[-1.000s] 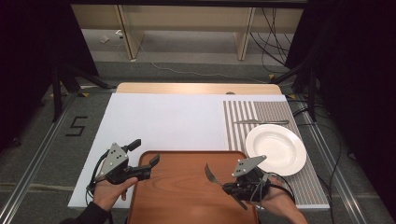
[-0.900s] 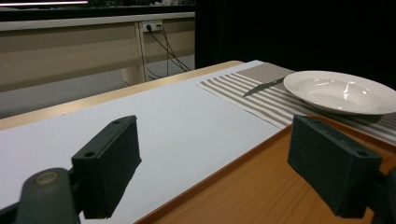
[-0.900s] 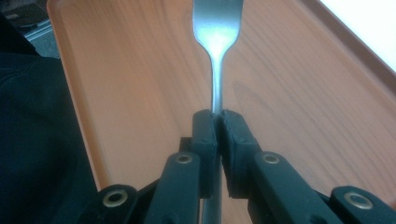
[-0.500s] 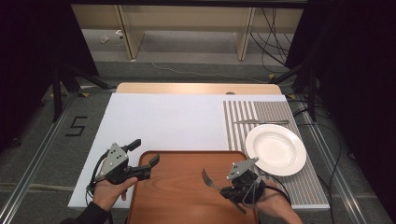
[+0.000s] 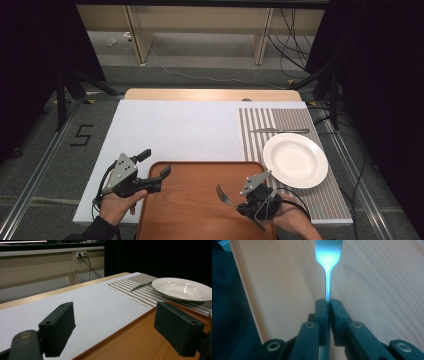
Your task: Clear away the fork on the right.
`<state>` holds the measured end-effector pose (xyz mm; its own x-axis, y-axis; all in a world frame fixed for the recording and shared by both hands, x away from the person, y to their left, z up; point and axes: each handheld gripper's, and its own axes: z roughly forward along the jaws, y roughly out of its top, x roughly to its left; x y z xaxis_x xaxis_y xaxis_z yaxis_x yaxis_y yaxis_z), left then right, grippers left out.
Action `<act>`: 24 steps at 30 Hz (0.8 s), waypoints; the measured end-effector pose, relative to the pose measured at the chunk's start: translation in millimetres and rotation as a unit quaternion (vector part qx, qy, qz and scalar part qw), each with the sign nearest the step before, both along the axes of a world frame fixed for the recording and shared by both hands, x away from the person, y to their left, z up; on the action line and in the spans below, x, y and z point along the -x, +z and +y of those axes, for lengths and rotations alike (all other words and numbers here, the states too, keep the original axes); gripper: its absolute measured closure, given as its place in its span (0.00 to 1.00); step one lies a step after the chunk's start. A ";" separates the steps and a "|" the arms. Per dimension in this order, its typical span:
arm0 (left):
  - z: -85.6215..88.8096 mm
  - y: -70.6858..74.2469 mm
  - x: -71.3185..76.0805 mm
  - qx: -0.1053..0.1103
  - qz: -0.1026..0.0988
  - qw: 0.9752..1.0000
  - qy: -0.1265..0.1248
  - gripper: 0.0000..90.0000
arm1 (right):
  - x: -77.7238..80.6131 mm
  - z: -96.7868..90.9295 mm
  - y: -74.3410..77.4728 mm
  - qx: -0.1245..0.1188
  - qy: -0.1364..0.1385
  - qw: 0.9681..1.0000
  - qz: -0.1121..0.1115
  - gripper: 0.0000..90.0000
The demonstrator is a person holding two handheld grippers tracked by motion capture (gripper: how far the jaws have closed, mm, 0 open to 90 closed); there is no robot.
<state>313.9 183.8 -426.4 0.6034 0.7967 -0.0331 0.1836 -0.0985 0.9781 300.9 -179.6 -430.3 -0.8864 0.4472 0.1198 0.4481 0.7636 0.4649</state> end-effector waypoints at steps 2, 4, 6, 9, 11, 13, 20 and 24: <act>0.0 0.0 0.1 0.000 0.000 1.000 0.000 0.18 | 0.0 0.5 -1.0 0.005 -0.001 1.000 0.004 0.94; -0.1 0.0 0.1 0.000 0.000 1.000 0.000 0.18 | -0.5 0.7 -2.7 0.010 -0.002 1.000 0.005 0.94; -0.2 -0.1 0.1 -0.001 0.000 1.000 -0.001 0.18 | -1.4 0.7 -4.6 0.017 -0.001 1.000 0.007 0.94; -0.4 -0.2 0.1 -0.001 0.000 1.000 -0.001 0.18 | -2.7 0.9 -7.4 0.026 -0.001 1.000 0.010 0.94; -0.4 -0.3 0.0 -0.001 0.000 1.000 -0.001 0.18 | -3.1 1.6 -8.9 0.032 -0.002 0.999 0.012 0.94; -0.3 -0.3 0.0 -0.001 0.000 1.000 0.000 0.18 | -3.6 2.0 -10.5 0.034 -0.001 0.999 0.012 0.94; -0.6 -0.3 0.0 -0.001 0.000 1.000 0.000 0.18 | -4.5 3.4 -14.4 0.049 -0.001 0.999 0.018 0.94; -0.5 -0.6 -0.1 -0.001 0.001 1.000 0.000 0.18 | -4.7 4.9 -17.4 0.054 0.003 0.998 0.022 0.94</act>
